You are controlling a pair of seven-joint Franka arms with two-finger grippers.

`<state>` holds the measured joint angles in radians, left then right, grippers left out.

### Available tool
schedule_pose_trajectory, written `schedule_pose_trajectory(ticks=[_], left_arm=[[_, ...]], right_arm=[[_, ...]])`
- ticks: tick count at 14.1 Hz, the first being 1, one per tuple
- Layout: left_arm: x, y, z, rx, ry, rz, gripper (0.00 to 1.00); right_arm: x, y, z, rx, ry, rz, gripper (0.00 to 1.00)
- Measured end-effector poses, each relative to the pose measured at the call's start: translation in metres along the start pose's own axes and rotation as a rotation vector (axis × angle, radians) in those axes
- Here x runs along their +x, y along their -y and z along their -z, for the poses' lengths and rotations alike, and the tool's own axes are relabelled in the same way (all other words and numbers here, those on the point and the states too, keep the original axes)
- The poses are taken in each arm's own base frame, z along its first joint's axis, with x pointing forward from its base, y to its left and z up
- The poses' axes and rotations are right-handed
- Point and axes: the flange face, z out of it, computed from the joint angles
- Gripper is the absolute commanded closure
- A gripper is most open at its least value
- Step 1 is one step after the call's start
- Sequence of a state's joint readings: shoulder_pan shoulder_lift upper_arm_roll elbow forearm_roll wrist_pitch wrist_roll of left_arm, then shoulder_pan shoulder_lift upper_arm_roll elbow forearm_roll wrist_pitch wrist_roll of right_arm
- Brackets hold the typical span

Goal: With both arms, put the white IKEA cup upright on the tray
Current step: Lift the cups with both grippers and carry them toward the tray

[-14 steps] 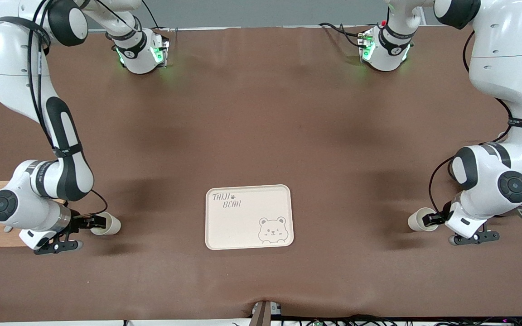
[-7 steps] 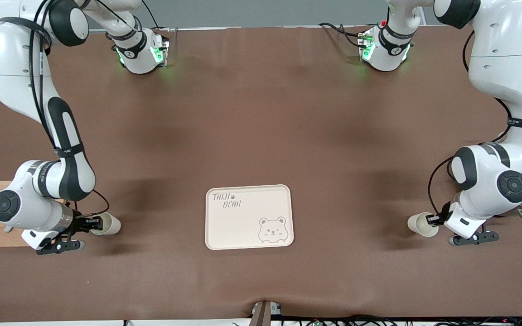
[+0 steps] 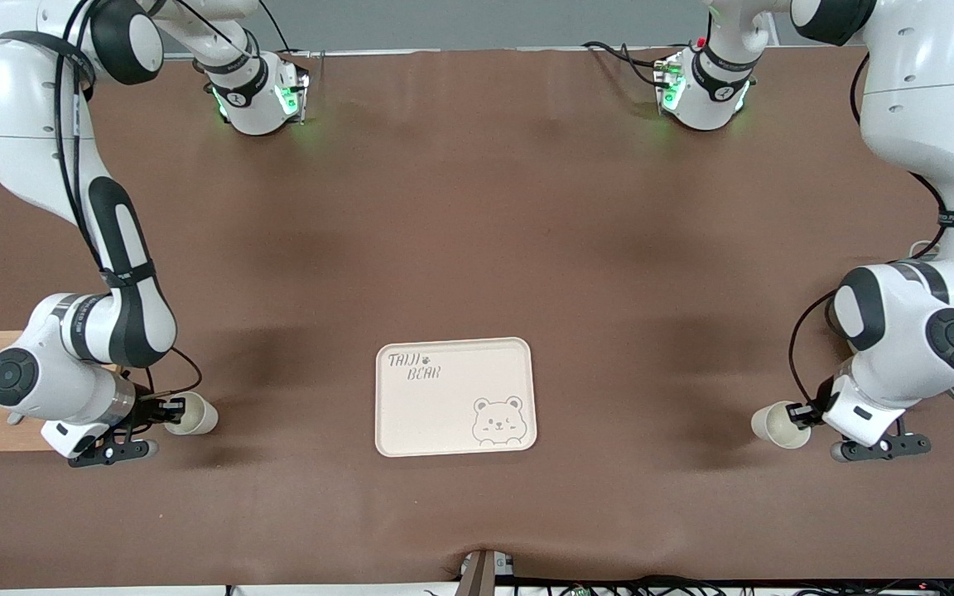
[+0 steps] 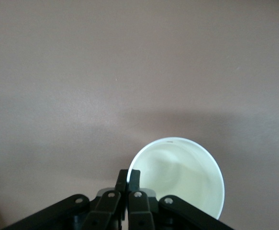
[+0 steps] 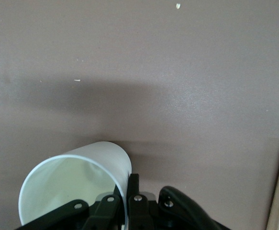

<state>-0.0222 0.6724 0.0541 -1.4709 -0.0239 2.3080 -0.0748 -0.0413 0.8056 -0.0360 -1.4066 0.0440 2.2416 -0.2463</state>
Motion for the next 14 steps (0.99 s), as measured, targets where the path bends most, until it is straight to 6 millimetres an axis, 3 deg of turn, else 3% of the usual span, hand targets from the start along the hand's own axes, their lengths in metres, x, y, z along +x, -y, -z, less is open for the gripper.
schedule_pose_trajectory(ticks=[3, 10, 14], left_arm=[[0.004, -0.027, 0.017, -0.007, 0.005, 0.030, 1.00], [-0.018, -0.152, 0.029, -0.039, -0.001, 0.195, 1.00], [-0.033, -0.203, 0.033, -0.051, 0.002, 0.291, 1.00]], right_arm=[[0.000, 0.000, 0.000, 0.000, 0.000, 0.000, 1.00], [0.014, 0.033, 0.016, 0.051, 0.001, -0.001, 1.00], [0.024, 0.053, 0.039, 0.085, 0.032, -0.060, 1.00]])
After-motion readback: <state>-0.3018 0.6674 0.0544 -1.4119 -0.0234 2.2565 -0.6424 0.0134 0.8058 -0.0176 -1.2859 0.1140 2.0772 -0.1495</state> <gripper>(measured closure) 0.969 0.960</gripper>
